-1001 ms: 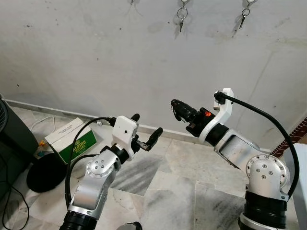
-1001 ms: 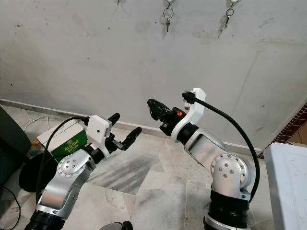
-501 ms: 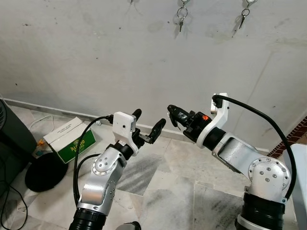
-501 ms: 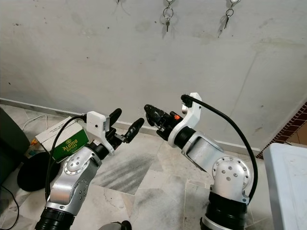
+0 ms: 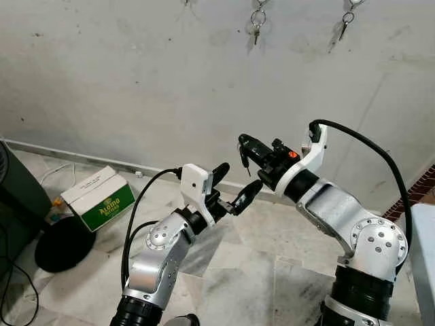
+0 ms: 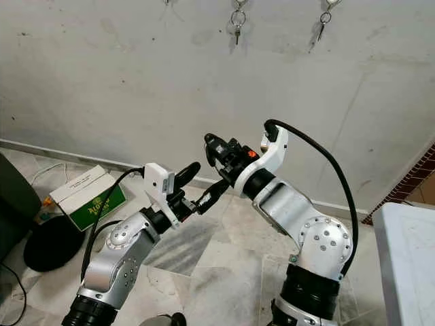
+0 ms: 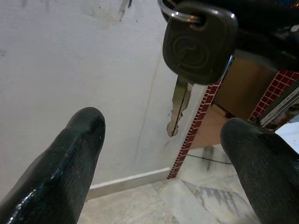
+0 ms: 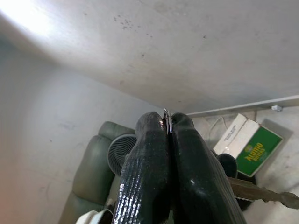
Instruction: Hang keys on a hook
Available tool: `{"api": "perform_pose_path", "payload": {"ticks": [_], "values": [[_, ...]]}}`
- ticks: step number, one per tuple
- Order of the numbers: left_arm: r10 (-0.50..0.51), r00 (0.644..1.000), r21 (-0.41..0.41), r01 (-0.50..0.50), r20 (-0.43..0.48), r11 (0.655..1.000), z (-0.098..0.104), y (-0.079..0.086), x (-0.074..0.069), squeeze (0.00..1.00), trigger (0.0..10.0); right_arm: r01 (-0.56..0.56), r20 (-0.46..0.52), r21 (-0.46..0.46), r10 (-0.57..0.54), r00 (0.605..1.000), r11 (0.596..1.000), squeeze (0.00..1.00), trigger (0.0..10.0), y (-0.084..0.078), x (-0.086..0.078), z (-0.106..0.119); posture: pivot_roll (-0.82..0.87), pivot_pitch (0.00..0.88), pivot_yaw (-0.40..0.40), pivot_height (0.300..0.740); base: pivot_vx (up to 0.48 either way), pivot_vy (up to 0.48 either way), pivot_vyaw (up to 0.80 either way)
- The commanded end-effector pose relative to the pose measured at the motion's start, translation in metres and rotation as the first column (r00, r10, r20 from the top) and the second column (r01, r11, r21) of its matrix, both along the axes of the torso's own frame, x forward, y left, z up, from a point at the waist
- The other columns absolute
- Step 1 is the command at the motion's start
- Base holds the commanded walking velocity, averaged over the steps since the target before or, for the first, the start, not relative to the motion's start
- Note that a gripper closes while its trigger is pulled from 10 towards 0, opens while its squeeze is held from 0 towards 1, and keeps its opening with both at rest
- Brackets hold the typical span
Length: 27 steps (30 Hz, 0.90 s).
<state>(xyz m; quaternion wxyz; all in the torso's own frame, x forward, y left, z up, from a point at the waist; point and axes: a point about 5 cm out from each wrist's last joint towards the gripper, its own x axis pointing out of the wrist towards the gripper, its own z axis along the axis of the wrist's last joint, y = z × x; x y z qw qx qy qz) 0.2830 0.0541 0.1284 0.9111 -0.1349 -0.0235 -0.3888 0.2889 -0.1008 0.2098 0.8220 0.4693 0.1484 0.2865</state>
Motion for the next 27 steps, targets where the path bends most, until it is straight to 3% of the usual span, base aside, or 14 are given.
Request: {"api": "perform_pose_path", "payload": {"ticks": [1,10,11,12,13,15,17,27], "values": [[-0.03,0.999,0.005,0.03,-0.022,1.0,-0.003,0.0,-0.001,0.0,10.0,-0.012,-0.004,-0.015,0.012,1.0,1.0,0.0,10.0,0.001,-0.001,0.0,-0.08,0.069,0.032,0.74,0.0,0.0,0.0],[-0.083,0.996,-0.001,0.083,-0.035,0.997,-0.006,-0.003,-0.005,0.0,10.0,-0.028,-0.012,-0.009,0.028,1.0,1.0,0.0,10.0,0.005,-0.001,0.002,-0.08,0.064,0.031,0.74,0.0,0.0,0.0],[-0.085,0.996,-0.007,0.085,-0.034,0.996,-0.005,-0.004,-0.004,0.0,7.7,-0.031,-0.017,-0.014,0.031,0.999,0.999,0.0,10.0,0.004,-0.003,0.0,-0.08,0.064,0.031,0.74,0.0,0.0,0.0],[-0.086,0.996,-0.009,0.085,-0.034,0.996,-0.004,-0.004,-0.003,0.0,4.8,-0.032,-0.021,-0.018,0.031,0.999,0.999,0.0,10.0,0.004,-0.003,-0.001,-0.08,0.059,0.026,0.74,0.0,0.0,0.0],[-0.084,0.996,-0.011,0.084,-0.032,0.996,-0.004,-0.004,-0.002,0.0,3.6,-0.03,-0.03,-0.024,0.03,0.999,0.999,0.0,10.0,0.003,-0.004,-0.003,-0.08,0.059,0.026,0.74,0.0,0.0,0.0],[-0.083,0.996,-0.007,0.082,-0.028,0.997,-0.004,-0.005,-0.001,0.0,3.7,-0.029,-0.037,-0.029,0.028,0.999,0.999,0.0,10.0,0.001,-0.005,-0.005,-0.08,0.058,0.026,0.74,0.0,0.0,0.0],[-0.068,0.997,0.01,0.069,-0.024,0.998,-0.005,-0.005,0.001,0.0,10.0,-0.027,-0.043,-0.042,0.025,0.999,0.999,0.0,10.0,-0.001,-0.006,-0.006,-0.09,0.059,0.028,0.74,0.0,0.0,0.0],[-0.016,0.999,0.015,0.017,-0.031,1.0,-0.01,-0.01,0.011,0.0,10.0,-0.018,-0.061,-0.079,0.013,0.998,0.997,0.0,10.0,-0.005,-0.011,-0.009,-0.1,0.064,0.028,0.74,0.0,0.0,0.0]]}}
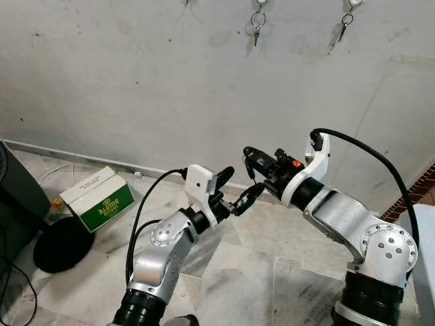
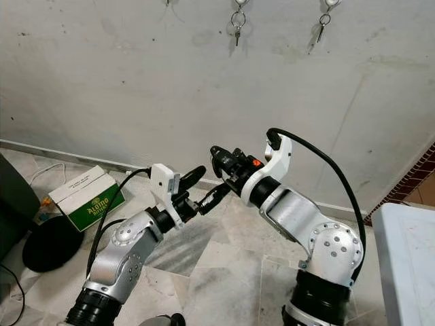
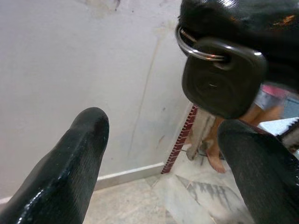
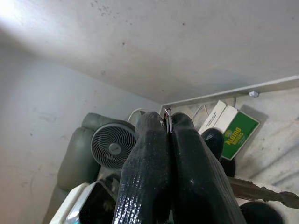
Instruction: Hang keys on a hook
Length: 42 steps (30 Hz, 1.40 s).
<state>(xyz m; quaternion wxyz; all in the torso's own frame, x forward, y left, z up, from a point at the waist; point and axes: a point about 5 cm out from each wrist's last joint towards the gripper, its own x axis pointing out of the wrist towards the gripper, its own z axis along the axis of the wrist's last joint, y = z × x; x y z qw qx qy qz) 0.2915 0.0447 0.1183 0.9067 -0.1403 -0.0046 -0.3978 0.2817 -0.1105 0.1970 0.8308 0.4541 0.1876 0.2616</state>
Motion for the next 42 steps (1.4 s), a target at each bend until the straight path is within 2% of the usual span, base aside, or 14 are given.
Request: {"api": "perform_pose_path", "payload": {"ticks": [1,7,9,10,11,14,15,22,23,24,25,26,27,42], "values": [[0.008,1.0,0.012,-0.008,0.005,1.0,-0.001,-0.002,0.003,0.0,10.0,-0.022,0.015,-0.019,0.022,1.0,1.0,0.0,10.0,0.004,-0.004,0.004,-0.1,0.067,0.026,0.74,0.0,0.0,0.0],[0.004,1.0,-0.013,-0.004,0.005,1.0,0.001,-0.01,0.006,0.0,10.0,-0.016,0.0,-0.049,0.016,1.0,0.999,0.0,10.0,0.003,-0.006,0.0,-0.1,0.067,0.026,0.74,0.0,0.0,0.0],[0.0,1.0,-0.015,0.0,0.005,1.0,0.0,-0.011,0.006,0.0,8.4,-0.014,0.002,-0.048,0.015,1.0,0.999,0.0,10.0,0.003,-0.006,0.001,-0.11,0.071,0.028,0.74,0.0,0.0,0.0],[-0.001,1.0,-0.016,0.001,0.004,1.0,0.0,-0.012,0.006,0.0,8.4,-0.014,0.003,-0.047,0.014,1.0,0.999,0.0,10.0,0.003,-0.005,0.001,-0.11,0.071,0.028,0.74,0.0,0.0,0.0],[-0.002,1.0,-0.016,0.002,0.003,1.0,0.0,-0.012,0.006,0.0,4.9,-0.014,0.005,-0.046,0.014,1.0,0.999,0.0,10.0,0.003,-0.005,0.002,-0.11,0.072,0.03,0.74,0.0,0.0,0.0],[-0.007,1.0,-0.019,0.007,0.002,1.0,-0.001,-0.013,0.007,0.0,2.9,-0.016,0.01,-0.045,0.016,1.0,0.999,0.0,10.0,0.004,-0.005,0.003,-0.11,0.072,0.03,0.74,0.0,0.0,0.0],[-0.008,1.0,-0.021,0.008,0.001,1.0,-0.002,-0.013,0.007,0.0,0.0,-0.017,0.011,-0.047,0.017,1.0,0.999,0.0,10.0,0.004,-0.005,0.003,-0.11,0.072,0.03,0.74,0.0,0.0,0.0],[-0.007,1.0,-0.042,0.007,-0.01,0.999,-0.001,-0.016,0.009,0.0,0.0,-0.006,0.019,-0.075,0.008,1.0,0.997,0.0,10.0,0.004,-0.004,0.003,-0.11,0.072,0.029,0.74,0.0,0.0,0.0],[-0.018,1.0,-0.049,0.017,-0.012,0.999,0.0,-0.018,0.007,0.0,3.6,-0.004,0.02,-0.077,0.006,1.0,0.997,0.0,10.0,0.004,-0.003,0.003,-0.11,0.072,0.029,0.74,0.0,0.0,0.0],[-0.019,1.0,-0.05,0.018,-0.012,0.999,0.0,-0.019,0.007,0.0,3.4,-0.004,0.021,-0.076,0.005,1.0,0.997,0.0,10.0,0.004,-0.003,0.003,-0.11,0.072,0.029,0.74,0.0,0.0,0.0],[-0.018,1.0,-0.05,0.017,-0.011,0.999,0.0,-0.019,0.007,0.0,1.0,-0.004,0.023,-0.076,0.006,1.0,0.997,0.0,10.0,0.005,-0.003,0.004,-0.11,0.072,0.029,0.74,0.0,0.0,0.0],[-0.017,1.0,-0.05,0.016,-0.011,0.999,-0.001,-0.018,0.007,0.0,1.0,-0.004,0.025,-0.076,0.006,1.0,0.997,0.0,10.0,0.005,-0.003,0.004,-0.11,0.072,0.029,0.74,0.0,0.0,0.0],[-0.014,1.0,-0.05,0.014,-0.012,0.999,-0.002,-0.018,0.007,0.0,0.0,-0.004,0.027,-0.075,0.007,1.0,0.997,0.0,10.0,0.006,-0.002,0.005,-0.11,0.072,0.029,0.74,0.0,0.0,0.0],[-0.005,1.0,-0.056,0.005,-0.009,0.998,-0.001,-0.016,0.009,0.0,0.0,0.0,0.035,-0.091,0.004,0.999,0.996,0.0,10.0,0.006,-0.002,0.004,-0.11,0.072,0.033,0.74,0.0,0.0,0.0]]}}
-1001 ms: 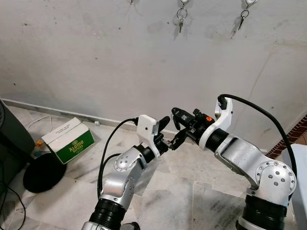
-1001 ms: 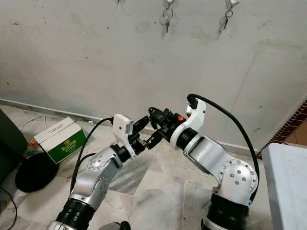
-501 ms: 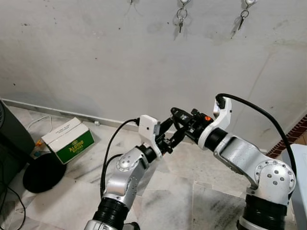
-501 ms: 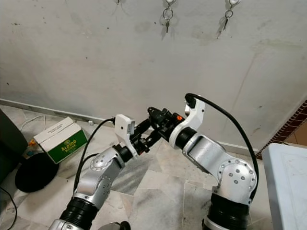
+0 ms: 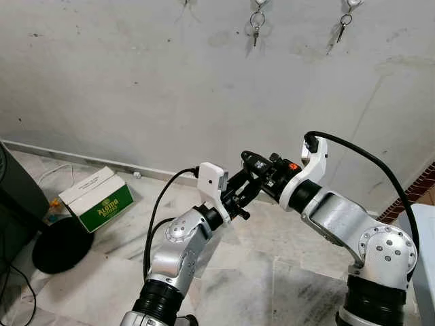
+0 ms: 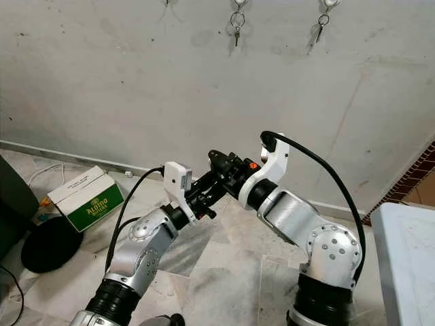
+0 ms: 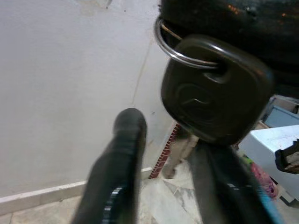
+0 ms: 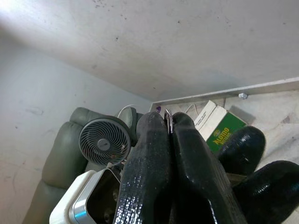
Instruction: Hang keys on a hook
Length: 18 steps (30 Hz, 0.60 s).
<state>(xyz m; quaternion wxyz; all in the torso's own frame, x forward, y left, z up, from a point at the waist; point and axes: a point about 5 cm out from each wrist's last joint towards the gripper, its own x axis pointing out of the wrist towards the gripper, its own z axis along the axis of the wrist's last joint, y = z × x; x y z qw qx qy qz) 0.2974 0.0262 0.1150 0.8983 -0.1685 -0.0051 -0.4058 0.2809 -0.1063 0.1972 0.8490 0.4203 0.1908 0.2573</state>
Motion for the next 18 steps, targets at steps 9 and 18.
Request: {"api": "perform_pose_path", "payload": {"ticks": [9,18], "values": [[0.018,1.0,-0.001,-0.018,0.011,1.0,0.0023,0.0027,0.0039,0.0,0.0,-0.004,0.019,-0.02,0.004,1.0,1.0,0.0,10.0,0.0025,-0.0007,0.0022,-0.1,0.069,0.033,0.74,0.0,0.0,0.0],[0.021,1.0,0.004,-0.021,0.021,1.0,0.0032,0.005,0.0044,0.0,0.0,0.006,0.084,-0.122,0.005,0.996,0.992,0.0,10.0,-0.0004,0.0023,0.0035,-0.1,0.066,0.03,0.74,0.0,0.0,0.0]]}}
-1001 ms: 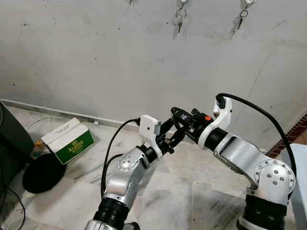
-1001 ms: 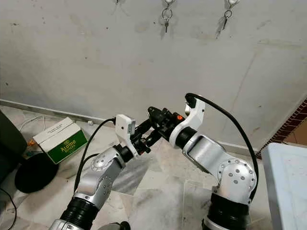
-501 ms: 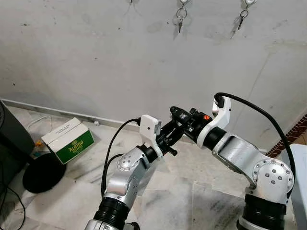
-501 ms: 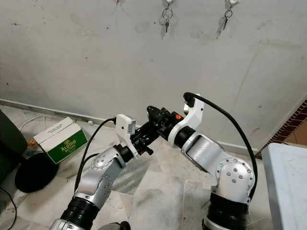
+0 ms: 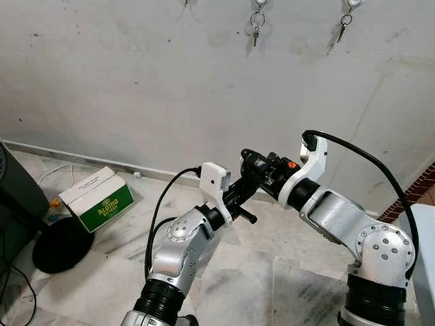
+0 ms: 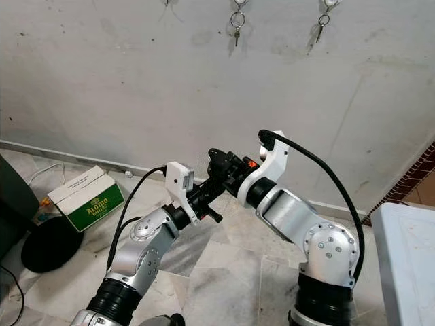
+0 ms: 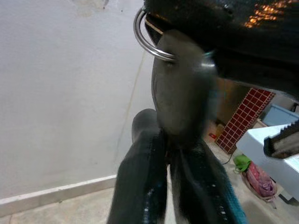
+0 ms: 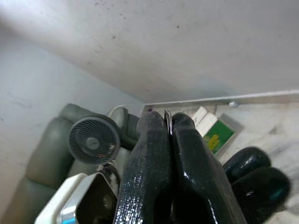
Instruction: Hang keys on a hook
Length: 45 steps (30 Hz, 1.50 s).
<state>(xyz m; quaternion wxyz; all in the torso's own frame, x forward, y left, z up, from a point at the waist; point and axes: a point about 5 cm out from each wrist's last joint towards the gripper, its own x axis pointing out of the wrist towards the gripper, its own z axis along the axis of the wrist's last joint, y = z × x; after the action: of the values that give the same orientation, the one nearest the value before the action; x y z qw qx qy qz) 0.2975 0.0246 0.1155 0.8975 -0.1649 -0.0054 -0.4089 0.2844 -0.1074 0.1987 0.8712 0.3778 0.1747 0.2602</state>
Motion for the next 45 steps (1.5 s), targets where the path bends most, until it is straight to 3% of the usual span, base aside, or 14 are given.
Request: {"api": "perform_pose_path", "payload": {"ticks": [1,26,27,31,32,45], "values": [[0.027,1.0,-0.002,-0.027,0.017,1.0,0.0026,0.0066,0.0042,0.0,0.0,-0.003,0.033,-0.053,0.004,0.999,0.999,0.0,10.0,0.0006,-0.0012,0.0022,-0.1,0.063,0.03,0.74,0.0,0.0,0.0],[0.009,0.999,0.004,-0.01,0.038,1.0,0.0042,0.0053,0.0031,0.0,0.0,-0.007,0.125,-0.133,0.024,0.992,0.991,0.0,10.0,0.003,-0.0026,0.0024,-0.1,0.061,0.031,0.74,0.0,0.0,0.0],[0.009,0.999,0.004,-0.009,0.038,1.0,0.0041,0.0053,0.0031,0.0,0.0,-0.01,0.129,-0.138,0.028,0.991,0.99,0.12,10.0,0.0037,-0.0029,0.0023,-0.1,0.062,0.032,0.74,0.0,0.0,0.0],[0.007,0.999,0.005,-0.008,0.038,1.0,0.0041,0.0051,0.0031,0.0,0.0,-0.018,0.135,-0.143,0.038,0.99,0.99,0.14,10.0,0.005,-0.0038,0.0023,-0.1,0.062,0.032,0.74,0.0,0.0,0.0],[0.006,0.999,0.006,-0.006,0.04,1.0,0.0041,0.0047,0.003,0.0,0.0,-0.021,0.137,-0.141,0.041,0.99,0.99,1.0,10.0,0.0052,-0.0041,0.0021,-0.1,0.062,0.032,0.74,0.0,0.0,0.0],[-0.002,0.999,0.011,0.001,0.045,1.0,0.0044,0.0035,0.0026,0.0,0.0,-0.042,0.16,-0.158,0.067,0.985,0.987,1.0,10.0,0.0044,-0.007,0.0017,-0.1,0.067,0.033,0.74,0.0,0.0,0.0]]}}
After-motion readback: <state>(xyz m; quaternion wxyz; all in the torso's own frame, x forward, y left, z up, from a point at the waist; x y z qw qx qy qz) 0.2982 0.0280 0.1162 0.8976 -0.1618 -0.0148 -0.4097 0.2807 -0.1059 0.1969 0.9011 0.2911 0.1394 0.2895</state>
